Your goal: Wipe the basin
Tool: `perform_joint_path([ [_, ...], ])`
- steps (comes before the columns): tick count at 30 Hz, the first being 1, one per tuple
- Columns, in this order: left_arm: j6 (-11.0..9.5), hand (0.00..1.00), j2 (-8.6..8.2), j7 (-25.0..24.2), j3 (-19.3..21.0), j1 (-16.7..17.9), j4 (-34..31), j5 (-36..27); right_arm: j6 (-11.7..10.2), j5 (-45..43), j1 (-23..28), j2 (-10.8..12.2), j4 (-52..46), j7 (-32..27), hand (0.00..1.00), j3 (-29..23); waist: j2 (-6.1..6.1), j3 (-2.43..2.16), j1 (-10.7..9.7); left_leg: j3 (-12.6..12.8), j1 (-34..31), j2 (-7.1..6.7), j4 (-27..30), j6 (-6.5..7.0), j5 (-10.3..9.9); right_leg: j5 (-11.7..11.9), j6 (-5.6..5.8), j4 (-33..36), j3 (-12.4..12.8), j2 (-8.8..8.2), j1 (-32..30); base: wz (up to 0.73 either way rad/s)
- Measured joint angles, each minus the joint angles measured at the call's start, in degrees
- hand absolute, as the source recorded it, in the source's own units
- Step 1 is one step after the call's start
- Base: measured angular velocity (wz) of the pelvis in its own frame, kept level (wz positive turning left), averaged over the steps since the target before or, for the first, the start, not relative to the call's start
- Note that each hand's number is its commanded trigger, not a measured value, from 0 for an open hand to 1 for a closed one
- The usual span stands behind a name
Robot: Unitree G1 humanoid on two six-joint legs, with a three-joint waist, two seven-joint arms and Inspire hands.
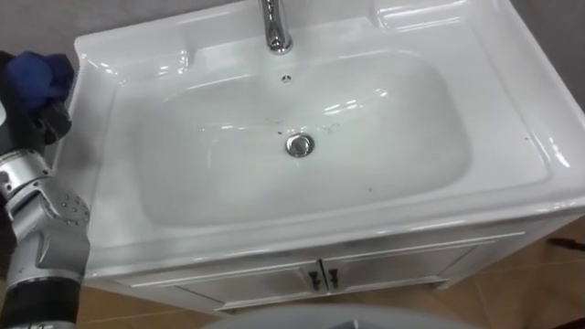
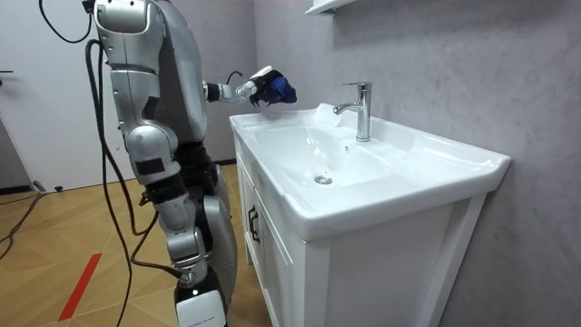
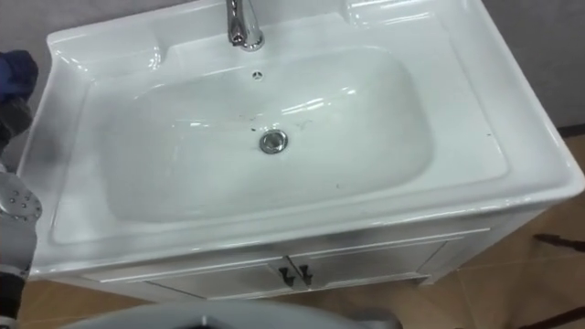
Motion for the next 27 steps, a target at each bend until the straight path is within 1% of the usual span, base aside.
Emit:
perform_joint_path([
  [1,0.06,1.00,0.00,-0.08,0.12,0.10,0.01,0.00,-0.02,0.02,-0.05,0.00,-0.01,0.04,0.00,-0.01,-0.62,0.16,0.01,-0.18,-0.01,-0.06,0.02,0.01,0.00,-0.02,0.03,-0.11,-0.24,-0.08,0.20,0.08],
  [2,0.13,1.00,0.00,-0.08,0.15,0.35,0.02,-0.01,-0.02,0.02,-0.09,0.00,-0.02,0.01,0.00,-0.01,-0.82,0.29,0.03,-0.23,-0.08,-0.08,0.04,0.01,0.00,-0.02,0.03,-0.15,-0.32,-0.12,0.22,0.06],
  [4,0.23,1.00,0.00,-0.08,0.14,0.90,0.04,-0.01,-0.04,0.02,-0.10,0.00,-0.09,-0.18,0.00,-0.02,-1.15,0.16,0.01,-0.26,-0.10,-0.09,0.04,0.01,0.00,-0.02,0.03,-0.16,-0.36,-0.12,0.24,0.00],
  [6,0.41,1.00,-0.07,-0.08,0.12,0.97,0.05,-0.02,-0.04,0.01,-0.10,-0.01,-0.11,-0.29,0.00,-0.03,-1.07,0.19,-0.08,-0.26,-0.12,-0.09,0.03,0.01,-0.01,-0.02,0.03,-0.17,-0.38,-0.12,0.24,0.00],
  [7,0.42,1.00,-0.11,-0.07,0.11,0.97,0.12,-0.08,-0.04,0.01,-0.08,-0.01,-0.08,-0.28,0.00,0.00,-0.77,0.27,-0.15,-0.26,-0.10,-0.09,0.02,0.01,0.00,-0.02,0.03,-0.16,-0.40,-0.12,0.27,0.00],
  [9,0.43,1.00,-0.34,-0.07,0.05,0.98,0.36,-0.20,-0.03,0.12,-0.08,-0.01,-0.03,-0.29,0.00,0.01,-0.39,0.25,-0.37,-0.31,-0.09,-0.09,0.02,0.01,0.00,-0.02,0.03,-0.16,-0.48,-0.14,0.33,0.00],
  [11,0.42,1.00,-0.51,-0.07,-0.22,0.98,0.90,-0.20,-0.04,0.45,-0.10,-0.01,-0.03,-0.29,0.00,0.02,0.74,0.63,-0.46,-0.34,-0.11,-0.09,0.01,0.01,0.00,-0.02,0.04,-0.15,-0.54,-0.14,0.30,0.00],
  [13,0.42,1.00,-0.64,-0.07,-0.22,1.00,1.38,-0.20,-0.03,0.67,-0.07,-0.01,0.11,-0.24,0.00,0.02,1.34,0.58,-0.58,-0.35,-0.12,-0.09,0.00,0.01,0.00,-0.07,0.09,-0.15,-0.55,-0.15,0.28,0.00],
  [15,0.42,1.00,-0.73,-0.07,-0.22,1.01,1.38,-0.20,-0.04,0.85,-0.05,-0.01,0.22,-0.22,0.00,0.03,1.44,0.52,-0.60,-0.35,-0.11,-0.11,-0.01,0.01,0.00,-0.10,0.10,-0.14,-0.57,-0.18,0.28,0.00],
  [16,0.42,1.00,-0.73,-0.07,-0.21,1.01,1.37,-0.19,-0.06,1.14,-0.13,-0.01,0.23,-0.22,0.00,0.03,1.55,0.42,-0.61,-0.35,-0.10,-0.14,-0.01,0.01,0.00,-0.11,0.11,-0.13,-0.58,-0.21,0.30,0.00],
  [17,0.42,1.00,-0.74,-0.07,-0.21,1.02,1.38,-0.18,-0.09,1.31,-0.20,-0.01,0.24,-0.22,0.00,0.01,1.40,0.49,-0.91,-0.36,-0.11,-0.19,-0.01,0.02,0.00,-0.12,0.13,-0.11,-0.62,-0.26,0.31,0.00],
  [19,0.42,1.00,-0.73,-0.07,-0.21,1.03,1.38,-0.18,-0.11,1.72,-0.20,-0.02,0.24,-0.23,0.00,0.03,1.32,0.41,-0.78,-0.37,-0.10,-0.24,-0.01,0.03,0.01,-0.13,0.15,-0.10,-0.66,-0.30,0.33,0.00],
  [22,0.43,1.00,-0.76,-0.07,-0.21,1.04,1.38,-0.19,-0.09,1.74,-0.17,-0.01,0.27,-0.22,0.00,0.02,0.88,0.30,-1.17,-0.43,-0.09,-0.27,-0.01,0.06,0.03,-0.15,0.18,-0.10,-0.90,-0.38,0.48,0.01],
  [24,0.42,1.00,-1.10,-0.07,-0.21,1.04,1.38,-0.21,-0.08,1.74,-0.13,-0.01,0.37,-0.25,0.00,0.00,0.26,0.25,-1.32,-0.41,-0.03,-0.28,0.01,0.06,0.03,-0.15,0.18,-0.12,-0.90,-0.39,0.54,0.00],
  [27,0.42,1.00,-1.66,-0.07,-0.21,1.04,1.39,-0.22,-0.09,1.74,-0.15,-0.01,0.35,-0.26,0.00,0.00,-0.08,0.20,-1.41,-0.39,-0.01,-0.29,0.01,0.06,0.03,-0.15,0.18,-0.13,-0.90,-0.40,0.59,0.00],
])
